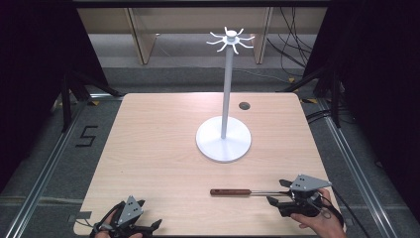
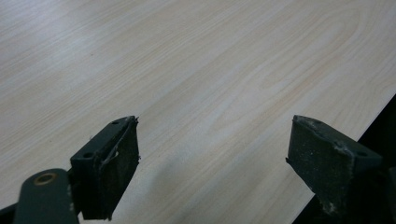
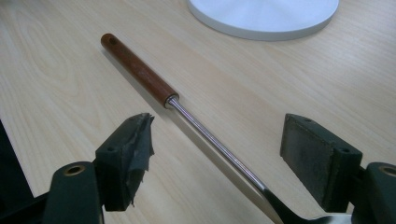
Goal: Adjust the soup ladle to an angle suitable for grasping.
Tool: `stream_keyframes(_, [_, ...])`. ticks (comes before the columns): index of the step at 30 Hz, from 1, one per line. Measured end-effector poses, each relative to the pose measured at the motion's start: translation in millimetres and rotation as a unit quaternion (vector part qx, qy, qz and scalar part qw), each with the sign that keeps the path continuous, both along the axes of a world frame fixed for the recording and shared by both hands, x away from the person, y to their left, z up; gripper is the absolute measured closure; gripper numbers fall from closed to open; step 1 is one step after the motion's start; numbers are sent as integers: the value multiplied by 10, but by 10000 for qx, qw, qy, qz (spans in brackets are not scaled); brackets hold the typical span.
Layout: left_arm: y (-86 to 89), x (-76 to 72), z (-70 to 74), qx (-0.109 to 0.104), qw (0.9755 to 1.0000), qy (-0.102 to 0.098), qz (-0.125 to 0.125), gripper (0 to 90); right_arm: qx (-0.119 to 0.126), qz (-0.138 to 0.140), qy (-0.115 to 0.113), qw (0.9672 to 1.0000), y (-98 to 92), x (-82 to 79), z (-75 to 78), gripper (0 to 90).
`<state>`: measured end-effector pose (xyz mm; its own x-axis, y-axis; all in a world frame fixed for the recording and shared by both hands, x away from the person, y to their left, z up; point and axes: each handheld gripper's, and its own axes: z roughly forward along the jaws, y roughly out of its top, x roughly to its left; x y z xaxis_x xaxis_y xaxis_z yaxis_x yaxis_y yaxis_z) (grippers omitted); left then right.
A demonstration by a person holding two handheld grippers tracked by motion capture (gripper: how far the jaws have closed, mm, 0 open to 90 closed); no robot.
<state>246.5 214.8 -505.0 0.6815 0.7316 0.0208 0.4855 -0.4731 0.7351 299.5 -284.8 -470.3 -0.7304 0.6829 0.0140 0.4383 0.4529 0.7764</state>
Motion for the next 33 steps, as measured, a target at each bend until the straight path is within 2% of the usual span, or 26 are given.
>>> stream_keyframes(3, [-6,4,-10,27,10000,-32,35,158,-66,40,74,9999,17,14,4,258])
stream_keyframes(6, [-3,11,-13,10,10000,-55,44,158,-179,89,12,9998,51,25,29,254])
stream_keyframes(7, [-2,7,-8,46,10000,-32,45,158,-200,91,109,9997,75,23,41,254])
stream_keyframes(11, [-4,10,-18,2,10000,-51,65,158,-394,255,70,9989,163,58,84,254])
stream_keyframes(13, [-1,8,-13,31,10000,-17,60,158,-491,301,109,9983,228,75,105,255])
stream_keyframes(16, [0,8,-12,34,10000,-22,62,158,-686,417,-4,9968,306,109,125,255])
stream_keyframes(17, [-6,7,-20,-55,10000,-34,70,158,-759,455,48,9961,331,114,128,255])
stream_keyframes(20, [9,4,-6,59,10000,-2,19,158,-890,503,91,9947,415,137,125,255])
stream_keyframes(21, [0,5,-12,1,10000,-20,88,158,-937,549,101,9940,445,153,119,255])
stream_keyframes(22, [3,4,-8,15,10000,-38,60,158,-1019,599,201,9928,475,160,130,254])
stream_keyframes(23, [3,4,-8,15,10000,-38,60,158,-1019,599,201,9928,475,160,130,254])
stream_keyframes(24, [1,5,-13,16,10000,-13,77,158,-1191,667,262,9903,557,187,113,231])
stream_keyframes(25, [1,5,-12,9,10000,-16,78,158,-1267,690,247,9892,584,205,108,217])
stream_keyframes(27, [5,4,-6,37,10000,-35,67,158,-1308,708,287,9885,624,219,107,209])
stream_keyframes(29, [-4,0,-12,-36,10000,-7,69,158,-1437,748,470,9857,729,283,110,185])
stream_keyframes(31, [3,5,-9,18,10000,-25,75,158,-1445,859,502,9845,787,331,106,188])
stream_keyframes(32, [20,10,4,138,9999,-38,-25,158,-1496,914,512,9832,812,356,105,189])
stream_keyframes(33, [10,8,-3,62,10000,-52,6,158,-1542,1081,541,9806,843,385,100,189])
